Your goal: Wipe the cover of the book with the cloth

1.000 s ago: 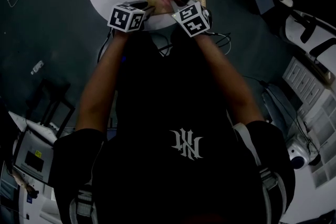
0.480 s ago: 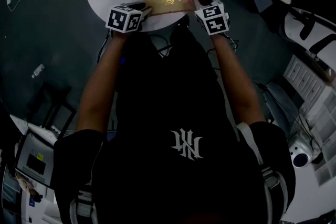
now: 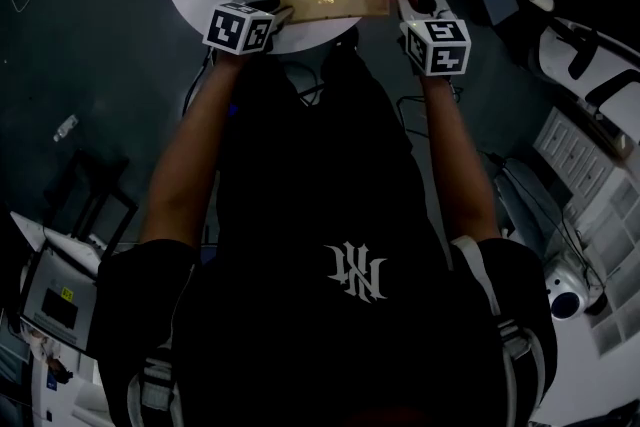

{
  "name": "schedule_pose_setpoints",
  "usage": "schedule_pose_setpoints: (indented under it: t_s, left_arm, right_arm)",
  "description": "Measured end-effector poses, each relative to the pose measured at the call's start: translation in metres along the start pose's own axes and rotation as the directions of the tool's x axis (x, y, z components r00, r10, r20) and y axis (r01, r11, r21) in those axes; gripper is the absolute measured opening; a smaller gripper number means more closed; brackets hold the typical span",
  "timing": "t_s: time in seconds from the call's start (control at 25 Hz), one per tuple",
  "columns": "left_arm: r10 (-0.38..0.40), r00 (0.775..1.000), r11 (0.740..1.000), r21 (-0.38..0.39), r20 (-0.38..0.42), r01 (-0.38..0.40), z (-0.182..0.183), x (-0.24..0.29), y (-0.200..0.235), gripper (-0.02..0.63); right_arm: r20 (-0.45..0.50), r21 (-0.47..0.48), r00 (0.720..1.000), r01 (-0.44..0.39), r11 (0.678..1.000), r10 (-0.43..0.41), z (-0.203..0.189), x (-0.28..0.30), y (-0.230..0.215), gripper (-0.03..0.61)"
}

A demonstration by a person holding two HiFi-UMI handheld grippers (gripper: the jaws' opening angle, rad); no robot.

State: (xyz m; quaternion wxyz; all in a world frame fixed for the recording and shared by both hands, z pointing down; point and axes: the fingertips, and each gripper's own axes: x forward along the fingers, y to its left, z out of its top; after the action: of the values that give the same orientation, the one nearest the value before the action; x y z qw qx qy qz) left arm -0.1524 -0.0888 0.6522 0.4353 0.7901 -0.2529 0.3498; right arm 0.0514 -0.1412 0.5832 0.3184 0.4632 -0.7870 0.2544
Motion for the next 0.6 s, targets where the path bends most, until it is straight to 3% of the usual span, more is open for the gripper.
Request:
schedule_pose_setpoints:
  t_s: [0.08, 0.16, 0.28, 0.44, 0.6]
  left_arm:
    - [-0.002, 1.000, 1.000, -0.002, -0.001, 0.002, 0.000, 0.000, 0.000, 0.129]
    - [-0.003, 1.000, 1.000, -0.002, -0.004, 0.003, 0.000, 0.000, 0.000, 0.129]
    - [-0.005, 1.000, 1.000, -0.005, -0.003, 0.005, -0.001, -0.001, 0.000, 0.129]
    - [-0.008, 1.000, 1.000, -0.008, 0.000, 0.008, 0.000, 0.002, -0.003, 0.129]
    - [-0.008, 1.000, 1.000, 0.001, -0.005, 0.008, -0.001, 0.001, -0.001, 0.130]
  right_arm:
    - [0.083, 0.029, 0.988, -0.130, 0.991, 0.127, 0.030, 0.000, 0.043, 0.011]
    - [0.123, 0.075, 0.959, -0.264, 0.962, 0.254, 0.048, 0.008, 0.086, 0.011]
    - [0.100, 0.095, 0.915, -0.400, 0.912, 0.391, 0.048, 0.031, 0.141, 0.011]
    - [-0.016, 0.051, 0.874, -0.484, 0.874, 0.485, 0.020, 0.060, 0.182, 0.011]
    - [-0.123, -0.075, 0.872, -0.485, 0.871, 0.474, 0.002, 0.076, 0.193, 0.011]
